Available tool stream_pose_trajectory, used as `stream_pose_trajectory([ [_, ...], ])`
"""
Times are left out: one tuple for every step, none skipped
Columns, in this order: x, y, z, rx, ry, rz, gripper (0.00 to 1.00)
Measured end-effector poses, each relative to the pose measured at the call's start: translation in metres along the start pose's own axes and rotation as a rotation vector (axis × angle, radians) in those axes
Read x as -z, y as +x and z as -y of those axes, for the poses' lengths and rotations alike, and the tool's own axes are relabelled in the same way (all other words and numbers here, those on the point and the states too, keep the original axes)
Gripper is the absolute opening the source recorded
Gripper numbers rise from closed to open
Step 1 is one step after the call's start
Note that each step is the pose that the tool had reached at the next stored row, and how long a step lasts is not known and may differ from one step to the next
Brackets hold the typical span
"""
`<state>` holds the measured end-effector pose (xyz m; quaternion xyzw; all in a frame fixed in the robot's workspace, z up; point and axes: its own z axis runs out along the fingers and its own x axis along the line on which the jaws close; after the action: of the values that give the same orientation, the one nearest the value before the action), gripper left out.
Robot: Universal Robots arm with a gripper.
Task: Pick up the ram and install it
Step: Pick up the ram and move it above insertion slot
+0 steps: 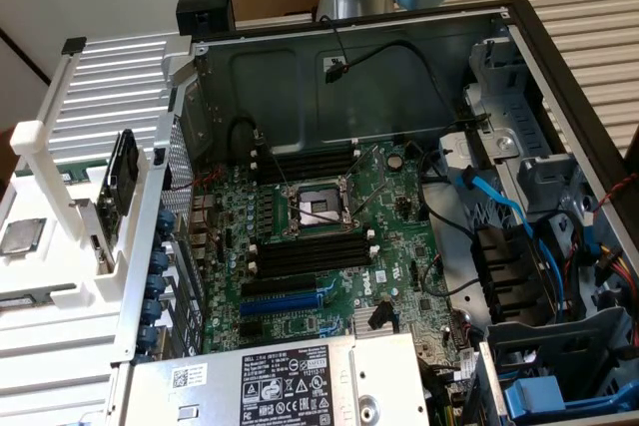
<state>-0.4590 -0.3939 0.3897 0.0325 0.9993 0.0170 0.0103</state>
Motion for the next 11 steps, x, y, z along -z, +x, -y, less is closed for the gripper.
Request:
stream_pose_trajectory([
  [0.0, 0.0, 0.0, 0.0, 0.0, 0.0, 0.1],
  [0.0, 0.0, 0.0, 0.0, 0.0, 0.0001, 0.1],
  [0.0, 0.0, 0.0, 0.0, 0.0, 0.0, 0.1],
  [0.0, 0.0, 0.0, 0.0, 0.0, 0.0, 0.1],
  [0.0, 0.0, 0.0, 0.0, 0.0, 0.0001, 0.1],
  [0.0, 0.0, 0.0, 0.0, 0.0, 0.0, 0.1],
  [0.0, 0.0, 0.0, 0.0, 0.0, 0.0, 0.1],
  [0.0, 0.0, 0.0, 0.0, 0.0, 0.0, 0.1],
  [0.0, 0.0, 0.0, 0.0, 0.0001, 0.0001, 0.1],
  [0.0, 0.0002, 0.0, 0.005, 0.0003, -0.0002, 0.1],
  [0.0, 0.0002, -0.0001, 0.022, 0.0, -0.0008, 0.1],
])
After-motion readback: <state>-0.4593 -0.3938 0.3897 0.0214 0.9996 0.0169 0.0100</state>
